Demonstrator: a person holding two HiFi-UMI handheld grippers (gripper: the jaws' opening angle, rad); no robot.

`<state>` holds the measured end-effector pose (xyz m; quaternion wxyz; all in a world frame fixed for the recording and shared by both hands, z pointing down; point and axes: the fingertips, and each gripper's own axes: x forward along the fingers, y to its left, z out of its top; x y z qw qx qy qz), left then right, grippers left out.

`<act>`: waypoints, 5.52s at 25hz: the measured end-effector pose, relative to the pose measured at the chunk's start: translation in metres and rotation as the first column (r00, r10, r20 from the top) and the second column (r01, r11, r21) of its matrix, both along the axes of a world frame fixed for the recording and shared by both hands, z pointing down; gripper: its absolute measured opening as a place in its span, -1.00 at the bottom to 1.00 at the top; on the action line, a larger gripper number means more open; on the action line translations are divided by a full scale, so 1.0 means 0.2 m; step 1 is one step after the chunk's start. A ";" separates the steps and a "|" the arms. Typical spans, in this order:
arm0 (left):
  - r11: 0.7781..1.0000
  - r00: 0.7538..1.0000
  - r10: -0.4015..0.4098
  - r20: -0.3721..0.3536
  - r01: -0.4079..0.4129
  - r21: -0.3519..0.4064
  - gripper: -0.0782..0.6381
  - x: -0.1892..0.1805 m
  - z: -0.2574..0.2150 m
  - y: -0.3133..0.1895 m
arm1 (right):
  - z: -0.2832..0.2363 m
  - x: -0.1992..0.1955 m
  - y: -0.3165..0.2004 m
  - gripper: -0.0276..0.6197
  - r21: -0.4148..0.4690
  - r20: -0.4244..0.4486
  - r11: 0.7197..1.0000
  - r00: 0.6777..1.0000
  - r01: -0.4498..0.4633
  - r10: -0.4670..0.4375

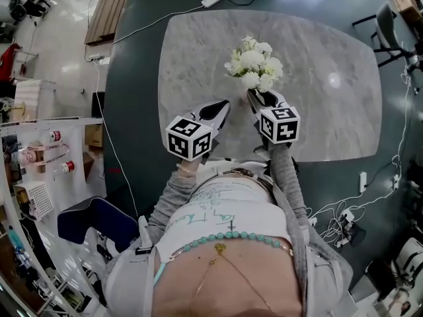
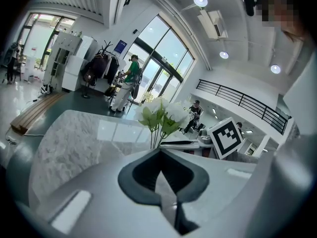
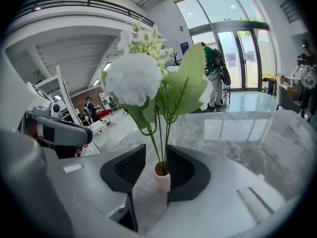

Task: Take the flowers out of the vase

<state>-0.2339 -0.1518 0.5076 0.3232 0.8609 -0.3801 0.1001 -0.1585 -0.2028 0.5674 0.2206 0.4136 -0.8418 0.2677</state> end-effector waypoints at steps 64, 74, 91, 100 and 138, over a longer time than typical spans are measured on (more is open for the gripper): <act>0.999 0.999 -0.048 -0.016 0.048 -0.010 -0.78 -0.12 0.00 0.03 | 0.03 -0.07 -0.12 -0.80 0.074 -0.028 0.997 1.000 -0.004 0.006; 1.000 0.999 -0.030 -0.022 0.030 0.000 -0.78 -0.10 -0.01 0.03 | -0.02 -0.05 -0.12 -0.80 0.095 -0.018 0.995 1.000 -0.011 0.013; 0.998 0.998 0.062 -0.030 -0.062 0.018 -0.78 0.06 -0.04 0.02 | -0.23 0.02 -0.11 -0.80 0.157 0.040 0.987 0.999 -0.030 0.024; 0.994 0.993 0.111 -0.031 -0.110 0.026 -0.78 0.15 -0.05 0.03 | -0.30 0.05 -0.10 -0.80 0.178 0.076 0.983 0.997 -0.038 0.025; 0.989 0.989 0.145 -0.028 -0.144 0.013 -0.78 0.20 0.00 0.03 | -0.76 0.02 -0.05 -0.80 0.268 0.138 0.963 0.988 0.028 -0.068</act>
